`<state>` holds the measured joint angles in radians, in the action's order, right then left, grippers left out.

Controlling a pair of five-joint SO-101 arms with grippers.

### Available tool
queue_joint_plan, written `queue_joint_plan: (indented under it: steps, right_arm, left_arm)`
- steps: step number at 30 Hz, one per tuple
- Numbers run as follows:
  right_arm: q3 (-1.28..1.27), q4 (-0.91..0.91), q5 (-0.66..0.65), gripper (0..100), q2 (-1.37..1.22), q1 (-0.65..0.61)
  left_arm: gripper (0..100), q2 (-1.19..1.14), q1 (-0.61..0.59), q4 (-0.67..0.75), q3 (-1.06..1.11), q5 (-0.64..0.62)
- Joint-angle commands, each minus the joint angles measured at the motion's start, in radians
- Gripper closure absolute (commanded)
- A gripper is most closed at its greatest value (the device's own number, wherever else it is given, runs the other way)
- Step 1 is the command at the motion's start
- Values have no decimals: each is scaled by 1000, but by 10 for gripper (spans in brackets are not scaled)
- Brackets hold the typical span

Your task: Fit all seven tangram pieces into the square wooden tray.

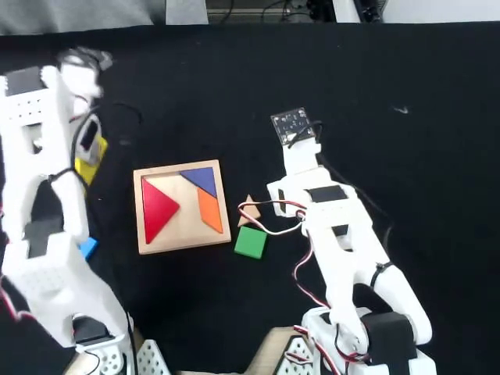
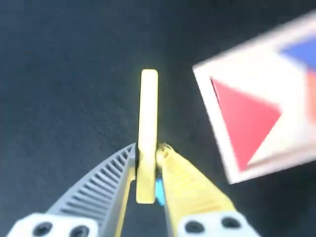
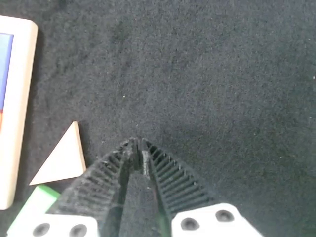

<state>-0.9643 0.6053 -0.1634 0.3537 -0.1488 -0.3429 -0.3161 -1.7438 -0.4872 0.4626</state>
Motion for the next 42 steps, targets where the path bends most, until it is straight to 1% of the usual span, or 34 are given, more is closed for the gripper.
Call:
queue_joint_plan:
  steps: [1, 3, 5, 8, 13, 17, 18, 19, 21, 27, 30, 35, 37, 39, 42]
  right_arm:
    - [5, 3, -11, 986, 45, 11]
    - [5, 3, -11, 986, 45, 11]
    - [5, 3, -11, 986, 45, 11]
    - [5, 3, -11, 986, 45, 12]
    - [5, 3, -11, 986, 45, 14]
    - [4, 2, -11, 986, 45, 14]
    - [4, 0, -11, 986, 45, 14]
    - [4, 0, -11, 986, 45, 14]
    - [2, 0, -11, 986, 45, 14]
    - [-24, -37, -12, 986, 45, 15]
    - [-24, -34, -12, 986, 45, 20]
    - [-24, -37, -12, 986, 45, 86]
    - [-24, -37, -12, 986, 45, 95]
    - [-24, -37, -12, 986, 45, 95]
    - [-24, -38, -12, 986, 45, 95]
  left_arm:
    - [970, 270, 90, -17, -4, -281]
    - [970, 356, 119, -17, 54, -400]
    - [970, 430, 145, -15, 120, -546]
    - [970, 497, 183, -15, 216, -724]
    - [970, 578, 246, -15, 286, -899]
    - [970, 658, 275, -15, 302, -1099]
    - [970, 683, 278, -15, 314, -1117]
    - [970, 706, 278, -15, 331, -1105]
    - [970, 736, 292, -14, 369, -1013]
    - [970, 740, 403, 5, 513, -629]
    - [970, 709, 410, 101, 630, -365]
    - [970, 657, 410, 278, 829, 133]
    - [970, 641, 412, 347, 885, 284]
    - [970, 632, 418, 405, 918, 396]
    - [970, 621, 421, 460, 938, 502]
